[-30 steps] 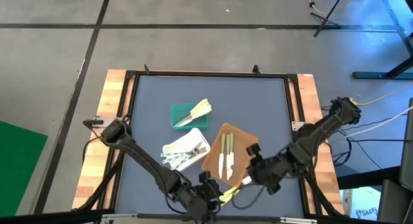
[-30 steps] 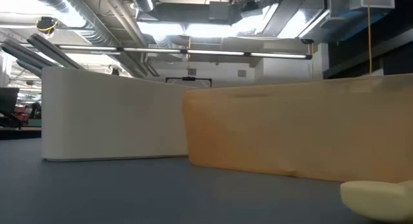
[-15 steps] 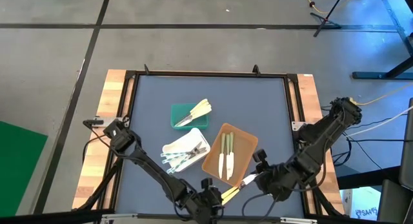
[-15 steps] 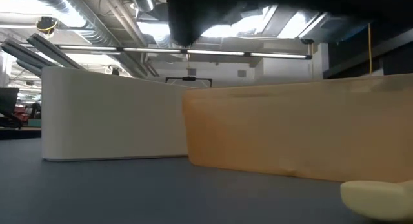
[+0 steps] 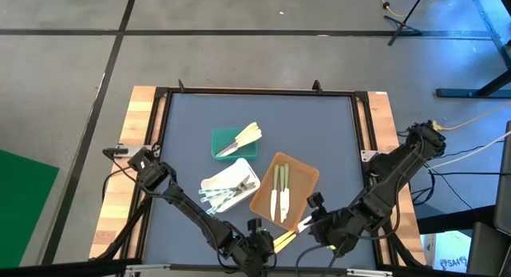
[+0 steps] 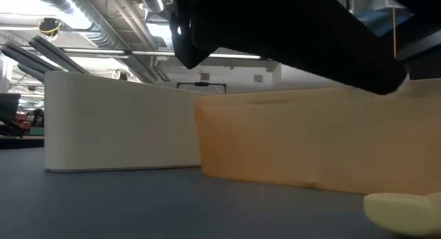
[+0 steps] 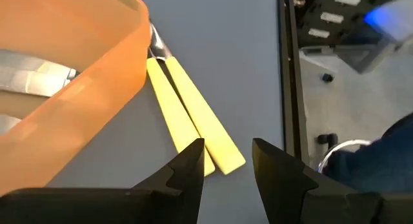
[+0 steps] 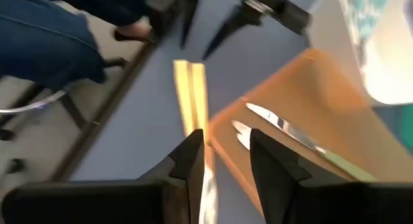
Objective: Sort silverware by color (type)
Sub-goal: Put the yellow knife into the blue bin
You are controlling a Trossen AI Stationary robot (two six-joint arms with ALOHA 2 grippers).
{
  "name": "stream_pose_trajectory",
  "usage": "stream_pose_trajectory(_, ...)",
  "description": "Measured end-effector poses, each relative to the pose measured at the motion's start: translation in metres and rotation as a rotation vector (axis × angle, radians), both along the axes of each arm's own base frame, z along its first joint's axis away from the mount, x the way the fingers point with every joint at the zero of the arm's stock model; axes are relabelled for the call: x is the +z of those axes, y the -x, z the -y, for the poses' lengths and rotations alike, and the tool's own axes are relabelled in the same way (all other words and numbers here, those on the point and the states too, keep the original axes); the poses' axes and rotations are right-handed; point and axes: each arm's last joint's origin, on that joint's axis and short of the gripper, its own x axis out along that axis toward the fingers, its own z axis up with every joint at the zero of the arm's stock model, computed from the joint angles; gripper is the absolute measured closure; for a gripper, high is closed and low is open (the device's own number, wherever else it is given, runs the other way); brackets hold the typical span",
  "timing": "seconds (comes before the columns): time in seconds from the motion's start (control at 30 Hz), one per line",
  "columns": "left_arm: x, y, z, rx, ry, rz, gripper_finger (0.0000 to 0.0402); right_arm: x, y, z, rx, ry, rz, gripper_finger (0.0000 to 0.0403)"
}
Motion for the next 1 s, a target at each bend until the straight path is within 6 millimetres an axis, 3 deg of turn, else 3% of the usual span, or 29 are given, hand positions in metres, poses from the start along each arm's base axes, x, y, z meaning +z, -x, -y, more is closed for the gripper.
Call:
stream_pose_trajectory(0.23,0.004,0.001,-0.005,-0.154,-0.008,-0.078,0.0278,-0.007,-0.006,-0.012,0.073,-0.103,-0.049,0.0292)
stream_pose_trajectory(0.4,0.031,0.008,-0.016,-0.242,-0.069,-0.115,0.0278,-0.016,-0.016,-0.024,0.080,-0.200,-0.075,0.0292)
stream_pose_trajectory(0.77,0.129,0.064,-0.054,-0.373,-0.269,-0.186,0.0278,-0.040,-0.038,-0.049,0.094,-0.281,-0.020,0.0292)
stream_pose_trajectory(1.0,0.190,0.105,-0.081,-0.402,-0.321,-0.120,0.0278,-0.068,-0.051,-0.054,-0.027,-0.237,-0.031,0.0292)
